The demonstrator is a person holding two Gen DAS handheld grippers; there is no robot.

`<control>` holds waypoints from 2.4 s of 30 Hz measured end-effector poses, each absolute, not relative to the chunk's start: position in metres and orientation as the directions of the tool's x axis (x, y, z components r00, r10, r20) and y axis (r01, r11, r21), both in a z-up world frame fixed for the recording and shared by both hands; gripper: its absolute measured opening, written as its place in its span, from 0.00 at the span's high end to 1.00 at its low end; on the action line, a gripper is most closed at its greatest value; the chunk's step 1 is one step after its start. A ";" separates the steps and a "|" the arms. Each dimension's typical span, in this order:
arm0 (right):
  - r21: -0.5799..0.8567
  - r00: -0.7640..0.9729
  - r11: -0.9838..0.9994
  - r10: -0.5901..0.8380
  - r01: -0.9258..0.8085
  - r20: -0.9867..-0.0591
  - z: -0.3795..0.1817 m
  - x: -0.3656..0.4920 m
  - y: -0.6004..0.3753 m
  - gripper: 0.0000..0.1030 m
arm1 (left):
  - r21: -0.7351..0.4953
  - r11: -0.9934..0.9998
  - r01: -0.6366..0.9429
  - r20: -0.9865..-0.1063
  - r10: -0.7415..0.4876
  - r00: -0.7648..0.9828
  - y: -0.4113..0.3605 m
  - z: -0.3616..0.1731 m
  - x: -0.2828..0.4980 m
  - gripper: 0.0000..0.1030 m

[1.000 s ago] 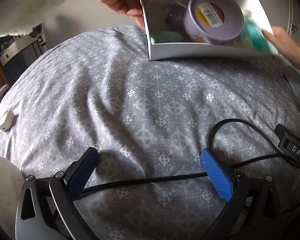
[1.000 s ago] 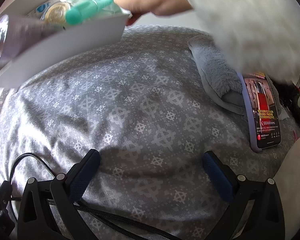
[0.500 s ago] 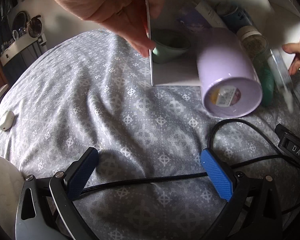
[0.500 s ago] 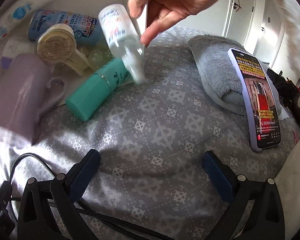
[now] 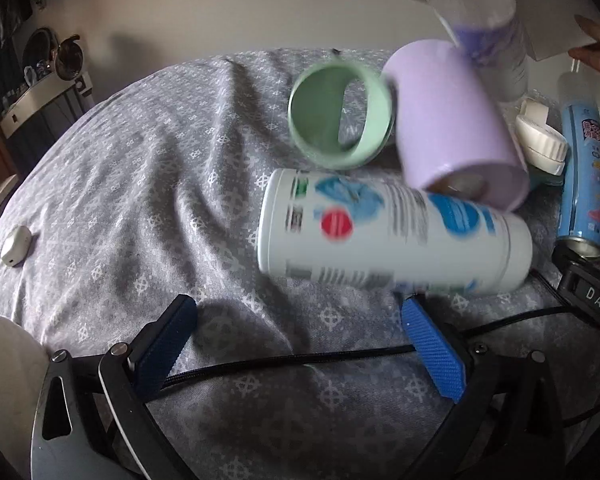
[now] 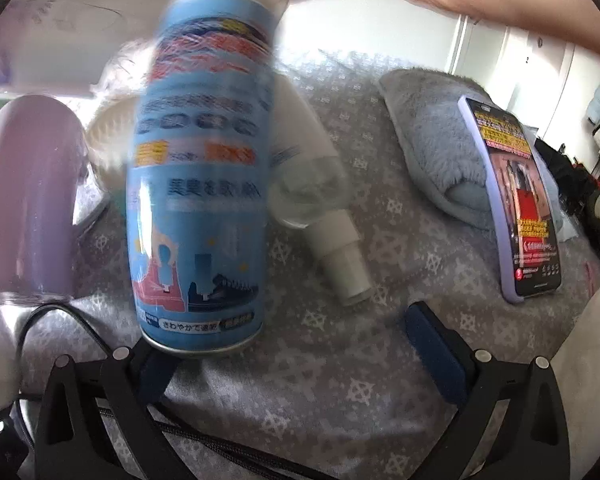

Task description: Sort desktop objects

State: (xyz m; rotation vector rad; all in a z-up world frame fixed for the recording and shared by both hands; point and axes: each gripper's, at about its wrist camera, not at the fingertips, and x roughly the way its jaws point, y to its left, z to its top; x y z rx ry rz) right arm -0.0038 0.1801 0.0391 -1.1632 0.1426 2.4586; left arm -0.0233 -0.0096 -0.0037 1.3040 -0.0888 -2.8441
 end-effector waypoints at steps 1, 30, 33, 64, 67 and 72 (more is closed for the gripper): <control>-0.076 -0.568 -0.909 0.319 -0.409 -0.759 0.040 -0.003 0.181 0.00 | 0.052 -0.999 -0.013 -0.757 -0.031 -0.653 -0.012 -0.003 -0.025 0.00; -0.076 -0.570 -0.909 0.320 -0.409 -0.757 0.035 -0.008 0.184 0.00 | 0.051 -0.999 -0.013 -0.757 -0.030 -0.653 -0.029 -0.006 -0.033 0.00; -0.076 -0.570 -0.909 0.320 -0.409 -0.757 0.036 -0.008 0.184 0.00 | 0.051 -0.999 -0.013 -0.757 -0.030 -0.652 -0.029 -0.006 -0.033 0.00; -0.076 -0.570 -0.909 0.319 -0.409 -0.757 0.034 -0.010 0.190 0.00 | 0.051 -0.999 -0.014 -0.758 -0.030 -0.651 -0.030 -0.005 -0.035 0.00; -0.076 -0.570 -0.909 0.320 -0.409 -0.757 0.034 -0.010 0.190 0.00 | 0.052 -0.999 -0.014 -0.758 -0.030 -0.651 -0.030 -0.005 -0.035 0.00; -0.076 -0.570 -0.909 0.320 -0.409 -0.757 0.034 -0.010 0.190 0.00 | 0.052 -0.999 -0.014 -0.758 -0.030 -0.651 -0.031 -0.004 -0.035 0.00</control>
